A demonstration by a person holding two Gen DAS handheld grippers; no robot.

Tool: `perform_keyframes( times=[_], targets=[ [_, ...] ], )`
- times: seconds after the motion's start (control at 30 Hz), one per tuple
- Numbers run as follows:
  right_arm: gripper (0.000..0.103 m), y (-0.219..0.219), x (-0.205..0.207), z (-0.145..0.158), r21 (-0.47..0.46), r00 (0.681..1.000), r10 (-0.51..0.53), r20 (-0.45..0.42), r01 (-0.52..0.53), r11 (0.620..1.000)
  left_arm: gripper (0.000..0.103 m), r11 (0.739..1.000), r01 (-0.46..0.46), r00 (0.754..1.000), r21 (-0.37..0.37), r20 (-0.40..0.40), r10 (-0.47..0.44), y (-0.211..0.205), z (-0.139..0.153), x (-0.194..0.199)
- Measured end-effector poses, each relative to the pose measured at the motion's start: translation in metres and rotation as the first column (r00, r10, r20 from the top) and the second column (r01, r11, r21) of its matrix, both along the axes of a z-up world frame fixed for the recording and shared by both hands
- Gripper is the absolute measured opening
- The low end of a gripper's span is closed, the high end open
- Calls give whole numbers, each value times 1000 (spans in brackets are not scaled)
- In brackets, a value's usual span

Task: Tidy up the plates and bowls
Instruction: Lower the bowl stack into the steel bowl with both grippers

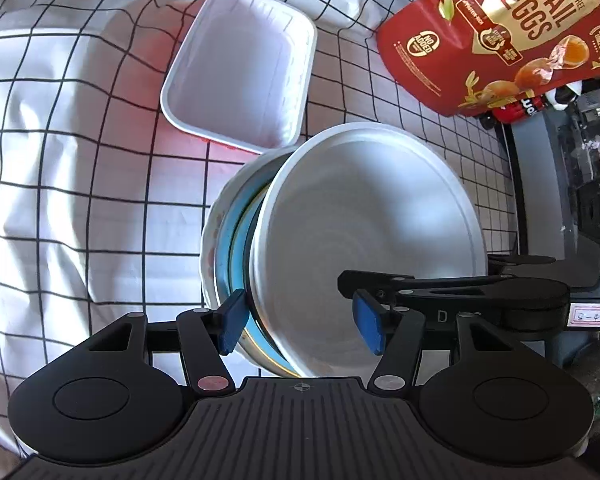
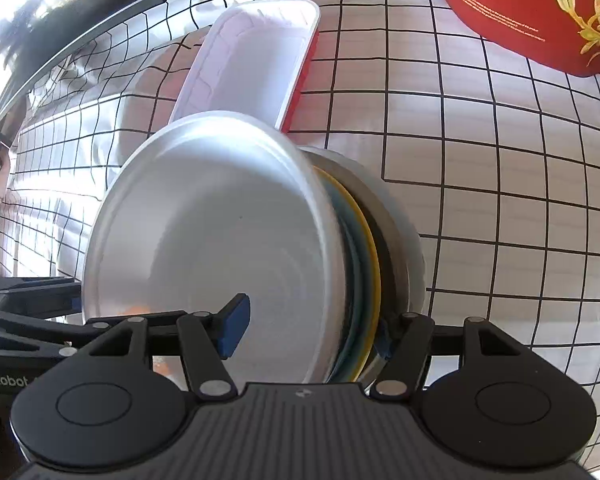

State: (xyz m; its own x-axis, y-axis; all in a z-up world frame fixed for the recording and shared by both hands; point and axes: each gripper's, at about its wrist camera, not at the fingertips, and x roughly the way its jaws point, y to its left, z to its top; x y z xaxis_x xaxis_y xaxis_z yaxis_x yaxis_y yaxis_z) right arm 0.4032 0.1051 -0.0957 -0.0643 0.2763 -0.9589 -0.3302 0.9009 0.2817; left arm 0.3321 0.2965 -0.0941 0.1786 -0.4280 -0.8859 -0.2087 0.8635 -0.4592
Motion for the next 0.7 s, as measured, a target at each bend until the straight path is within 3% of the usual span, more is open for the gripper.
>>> perform_keyframes(
  times=[0.33,0.53,0.7],
  targets=[
    [64,-9,-10,0,29,999,30,-11,-30,999,62,1000,-26,1000,-17,-14,26,0,-2,-1],
    [63,-8,-14,14,10,997,54,57,-54,998,62,1000,-26,999,-5,-19,26,-4,1,-1],
    [63,-17,-9,18,19,998,35,51,-36,999,59,999,-29,999,-20,-22,29,-4,3,-4]
  ],
)
